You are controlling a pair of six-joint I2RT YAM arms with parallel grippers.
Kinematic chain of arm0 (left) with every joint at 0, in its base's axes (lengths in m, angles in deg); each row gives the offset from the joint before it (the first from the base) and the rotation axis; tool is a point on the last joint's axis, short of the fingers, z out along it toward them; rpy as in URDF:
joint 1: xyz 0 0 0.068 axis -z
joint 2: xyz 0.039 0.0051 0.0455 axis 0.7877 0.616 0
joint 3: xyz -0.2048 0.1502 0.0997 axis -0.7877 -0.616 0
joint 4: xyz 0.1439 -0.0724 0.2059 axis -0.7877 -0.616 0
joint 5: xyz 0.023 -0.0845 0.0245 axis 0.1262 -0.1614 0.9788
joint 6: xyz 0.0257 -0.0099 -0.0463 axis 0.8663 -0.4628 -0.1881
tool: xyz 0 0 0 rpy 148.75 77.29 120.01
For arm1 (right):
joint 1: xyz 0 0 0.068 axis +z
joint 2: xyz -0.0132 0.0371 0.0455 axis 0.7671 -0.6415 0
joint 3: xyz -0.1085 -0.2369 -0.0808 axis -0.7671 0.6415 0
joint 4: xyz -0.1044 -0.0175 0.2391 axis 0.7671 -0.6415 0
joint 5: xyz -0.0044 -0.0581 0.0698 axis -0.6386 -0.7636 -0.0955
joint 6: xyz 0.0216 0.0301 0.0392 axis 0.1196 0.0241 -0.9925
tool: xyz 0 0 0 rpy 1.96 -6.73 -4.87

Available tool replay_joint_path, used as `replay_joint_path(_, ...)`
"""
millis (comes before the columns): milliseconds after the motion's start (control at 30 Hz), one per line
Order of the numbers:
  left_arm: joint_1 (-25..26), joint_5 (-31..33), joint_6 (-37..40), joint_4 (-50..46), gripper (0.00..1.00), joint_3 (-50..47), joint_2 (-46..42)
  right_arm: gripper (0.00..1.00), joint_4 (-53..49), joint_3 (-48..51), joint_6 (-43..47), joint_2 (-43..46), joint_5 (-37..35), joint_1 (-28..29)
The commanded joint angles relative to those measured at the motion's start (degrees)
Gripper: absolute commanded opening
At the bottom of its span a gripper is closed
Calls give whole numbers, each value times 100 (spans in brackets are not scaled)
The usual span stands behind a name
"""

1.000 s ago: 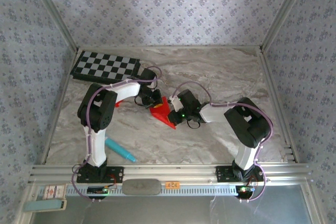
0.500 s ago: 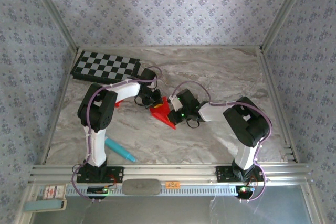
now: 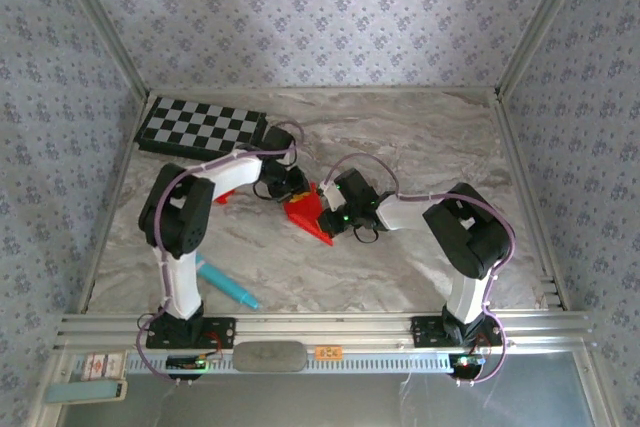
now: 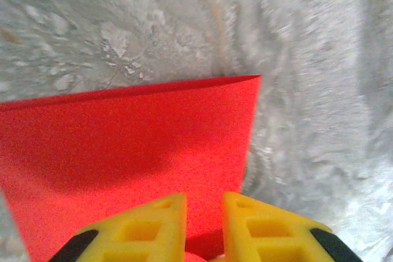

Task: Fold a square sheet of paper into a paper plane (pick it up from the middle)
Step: Third fold the triangle at the center of the table.

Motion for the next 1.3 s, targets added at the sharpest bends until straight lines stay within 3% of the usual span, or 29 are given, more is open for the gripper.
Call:
replay_joint_path(0, -118, 183, -419, 230, 24, -417, -732, 3, -374, -43, 23, -213, -190, 37)
replay_joint_path(267, 66, -269, -1208, 1397, 18, -1627, -1464, 3, -405, -105, -11, -283, -186, 38)
replay_joint_path(600, 398, -396, -1814, 2794, 14, -2591, -1429, 2, -487, -151, -2, -347, -203, 46)
replay_joint_path(1267, 421, -181, -1538, 2524, 12, -2743, -1023, 2, -687, -271, 16, -400, -308, 47)
